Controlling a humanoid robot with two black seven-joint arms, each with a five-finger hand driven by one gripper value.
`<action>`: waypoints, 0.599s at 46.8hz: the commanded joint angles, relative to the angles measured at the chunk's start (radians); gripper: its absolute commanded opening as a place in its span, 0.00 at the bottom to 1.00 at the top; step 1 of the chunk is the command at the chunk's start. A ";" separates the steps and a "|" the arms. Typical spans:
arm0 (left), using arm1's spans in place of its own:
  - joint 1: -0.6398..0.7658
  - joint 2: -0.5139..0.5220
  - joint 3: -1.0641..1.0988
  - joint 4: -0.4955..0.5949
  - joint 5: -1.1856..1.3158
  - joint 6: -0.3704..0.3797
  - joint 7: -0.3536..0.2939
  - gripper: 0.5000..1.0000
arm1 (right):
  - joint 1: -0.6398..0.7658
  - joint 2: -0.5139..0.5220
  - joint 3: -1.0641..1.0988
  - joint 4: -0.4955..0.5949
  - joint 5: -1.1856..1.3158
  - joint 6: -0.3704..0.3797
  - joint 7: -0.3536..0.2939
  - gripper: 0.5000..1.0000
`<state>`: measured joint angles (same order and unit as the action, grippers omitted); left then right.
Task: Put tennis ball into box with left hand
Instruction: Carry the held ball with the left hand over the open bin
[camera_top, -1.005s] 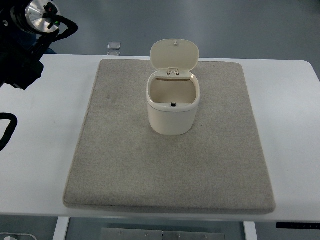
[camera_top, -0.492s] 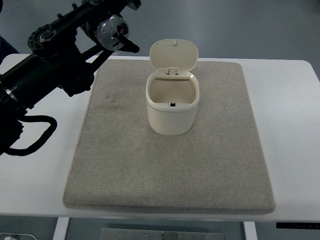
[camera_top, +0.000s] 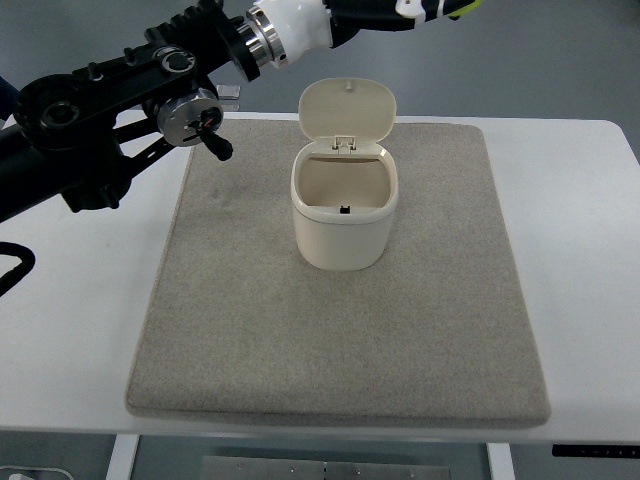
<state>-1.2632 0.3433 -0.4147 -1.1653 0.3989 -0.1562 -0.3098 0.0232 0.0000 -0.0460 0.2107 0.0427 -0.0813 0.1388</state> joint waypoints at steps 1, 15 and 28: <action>0.013 0.046 0.022 -0.030 0.000 -0.023 -0.002 0.00 | 0.000 0.000 0.000 0.001 0.000 0.000 -0.001 0.88; 0.030 0.158 0.094 -0.191 0.074 -0.059 0.000 0.00 | 0.001 0.000 0.000 -0.001 0.000 0.000 -0.001 0.88; 0.030 0.224 0.148 -0.200 0.090 -0.091 0.001 0.00 | 0.001 0.000 0.000 0.001 0.000 0.000 -0.001 0.88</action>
<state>-1.2334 0.5477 -0.2811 -1.3697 0.4768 -0.2401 -0.3088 0.0230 0.0000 -0.0460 0.2103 0.0427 -0.0813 0.1384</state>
